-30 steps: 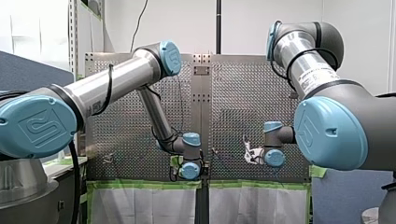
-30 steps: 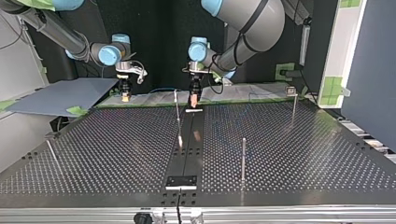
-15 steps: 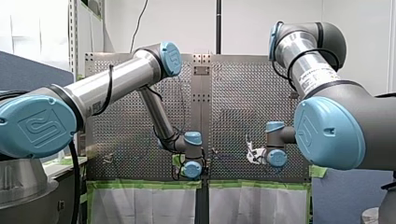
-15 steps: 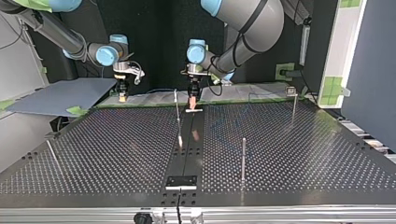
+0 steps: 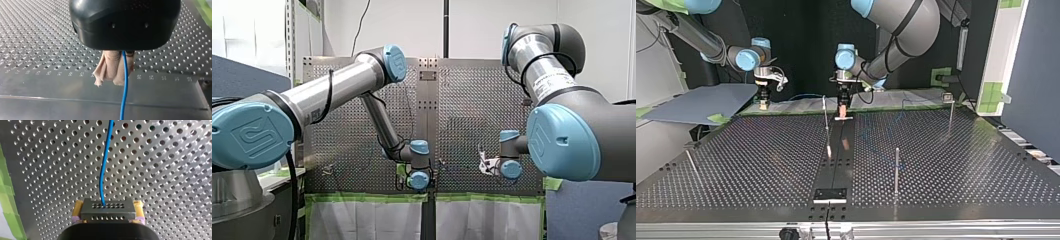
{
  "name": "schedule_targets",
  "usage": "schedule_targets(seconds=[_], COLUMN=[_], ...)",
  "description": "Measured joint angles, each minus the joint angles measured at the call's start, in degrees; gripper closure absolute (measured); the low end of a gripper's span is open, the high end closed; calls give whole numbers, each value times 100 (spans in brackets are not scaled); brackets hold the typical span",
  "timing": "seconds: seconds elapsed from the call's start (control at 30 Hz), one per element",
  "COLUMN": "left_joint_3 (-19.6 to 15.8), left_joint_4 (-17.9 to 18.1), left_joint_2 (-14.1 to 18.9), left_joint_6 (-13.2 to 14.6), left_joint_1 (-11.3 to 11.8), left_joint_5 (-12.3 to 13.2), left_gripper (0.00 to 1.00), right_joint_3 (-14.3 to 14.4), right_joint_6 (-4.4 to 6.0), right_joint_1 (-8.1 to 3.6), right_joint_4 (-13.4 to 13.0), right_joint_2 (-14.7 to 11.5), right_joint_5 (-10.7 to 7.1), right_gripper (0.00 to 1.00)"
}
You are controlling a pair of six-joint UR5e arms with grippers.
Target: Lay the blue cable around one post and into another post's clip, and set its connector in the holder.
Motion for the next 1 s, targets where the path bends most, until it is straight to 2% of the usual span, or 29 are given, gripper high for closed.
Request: schedule_targets(seconds=[0.2, 0.43, 0.53, 0.7, 1.0], left_joint_3=[99, 227, 350, 542, 870], left_joint_4=[-27, -32, -134, -247, -488], left_joint_2=[-10, -99, -220, -354, -380], left_joint_6=[256, 503, 580, 513, 418], left_joint_1=[-12, -40, -68, -92, -61], left_joint_5=[-213, -403, -468, -500, -501], left_gripper=[99, 99, 99, 99, 99], right_joint_3=[0, -11, -28, -39, -59], right_joint_6=[87, 103, 65, 7, -63], right_joint_1=[-76, -176, -212, -246, -313], right_joint_4=[-76, -101, -106, -78, -81], right_joint_2=[2, 3, 4, 4, 4], right_joint_5=[52, 148, 193, 224, 256], right_gripper=[100, 100, 100, 100, 100])
